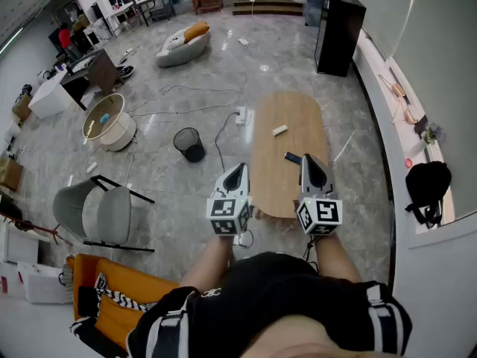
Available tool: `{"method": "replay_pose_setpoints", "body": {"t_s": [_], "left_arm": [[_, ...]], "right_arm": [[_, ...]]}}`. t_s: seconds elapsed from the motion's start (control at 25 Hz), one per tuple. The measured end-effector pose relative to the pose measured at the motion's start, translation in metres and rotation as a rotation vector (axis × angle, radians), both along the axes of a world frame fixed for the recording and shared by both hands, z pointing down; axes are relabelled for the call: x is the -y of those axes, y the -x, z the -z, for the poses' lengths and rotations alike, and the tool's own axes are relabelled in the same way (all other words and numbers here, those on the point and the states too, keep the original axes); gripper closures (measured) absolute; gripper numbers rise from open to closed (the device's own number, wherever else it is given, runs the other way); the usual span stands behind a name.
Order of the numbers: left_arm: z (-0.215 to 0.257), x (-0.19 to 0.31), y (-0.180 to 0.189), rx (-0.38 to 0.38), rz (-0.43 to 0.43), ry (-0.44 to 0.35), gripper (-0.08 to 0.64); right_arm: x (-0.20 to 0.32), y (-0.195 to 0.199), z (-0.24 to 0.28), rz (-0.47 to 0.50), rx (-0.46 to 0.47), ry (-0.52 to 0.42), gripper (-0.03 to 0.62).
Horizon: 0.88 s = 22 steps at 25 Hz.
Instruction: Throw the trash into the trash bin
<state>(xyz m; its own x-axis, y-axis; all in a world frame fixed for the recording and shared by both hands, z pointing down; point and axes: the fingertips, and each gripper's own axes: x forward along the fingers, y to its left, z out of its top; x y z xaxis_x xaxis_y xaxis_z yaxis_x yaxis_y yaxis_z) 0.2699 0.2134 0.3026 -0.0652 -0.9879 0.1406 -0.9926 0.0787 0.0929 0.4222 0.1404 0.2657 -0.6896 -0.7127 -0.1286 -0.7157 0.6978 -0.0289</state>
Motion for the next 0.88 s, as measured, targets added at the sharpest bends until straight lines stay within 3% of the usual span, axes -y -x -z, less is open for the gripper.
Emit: {"method": "replay_pose_setpoints", "body": {"t_s": [0.24, 0.44, 0.88], "left_arm": [[-0.012, 0.008, -0.015, 0.030, -0.036, 0.017, 0.548], [-0.012, 0.017, -0.030, -0.024, -0.030, 0.030, 0.548], [-0.012, 0.017, -0.043, 0.032, 0.021, 0.048, 0.548]], "right_arm": [[0.002, -0.009, -0.006, 0.010, -0.006, 0.013, 0.581], [0.007, -0.027, -0.004, 0.029, 0.036, 0.037, 0.581], [0.028, -0.054, -0.015, 0.023, 0.040, 0.068, 0.581]]}}
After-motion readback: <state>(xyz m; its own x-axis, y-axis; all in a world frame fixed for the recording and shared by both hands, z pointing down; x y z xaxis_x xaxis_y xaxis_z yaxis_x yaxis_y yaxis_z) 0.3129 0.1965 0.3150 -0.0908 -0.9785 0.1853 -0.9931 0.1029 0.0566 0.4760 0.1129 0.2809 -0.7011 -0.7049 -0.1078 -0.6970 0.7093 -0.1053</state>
